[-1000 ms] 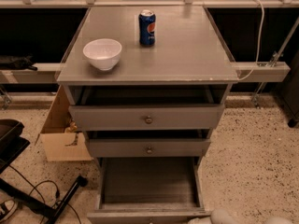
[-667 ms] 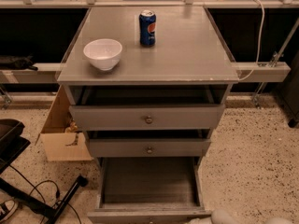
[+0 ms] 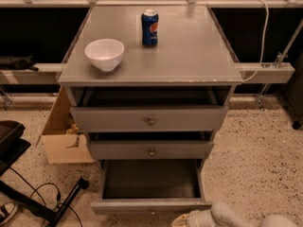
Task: Close bottom drawer
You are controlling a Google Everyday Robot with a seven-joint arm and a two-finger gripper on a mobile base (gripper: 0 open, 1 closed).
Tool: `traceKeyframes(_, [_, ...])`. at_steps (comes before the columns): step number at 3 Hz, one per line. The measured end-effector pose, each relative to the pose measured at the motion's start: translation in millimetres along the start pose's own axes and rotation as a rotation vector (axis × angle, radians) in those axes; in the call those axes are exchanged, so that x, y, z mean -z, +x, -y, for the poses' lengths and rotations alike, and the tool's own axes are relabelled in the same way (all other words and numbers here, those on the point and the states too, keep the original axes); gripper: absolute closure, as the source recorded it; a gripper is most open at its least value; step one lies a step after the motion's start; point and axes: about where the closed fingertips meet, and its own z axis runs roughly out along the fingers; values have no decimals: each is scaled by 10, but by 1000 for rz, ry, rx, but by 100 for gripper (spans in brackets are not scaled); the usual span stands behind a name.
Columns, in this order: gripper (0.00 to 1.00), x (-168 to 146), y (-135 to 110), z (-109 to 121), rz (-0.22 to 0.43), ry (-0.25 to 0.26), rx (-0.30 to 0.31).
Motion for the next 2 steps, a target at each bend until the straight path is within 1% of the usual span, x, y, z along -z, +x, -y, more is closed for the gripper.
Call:
traceKeyframes(1, [100, 0, -2, 2, 0, 0, 0])
traceKeyframes(2, [100, 60, -317, 297, 8, 37, 28])
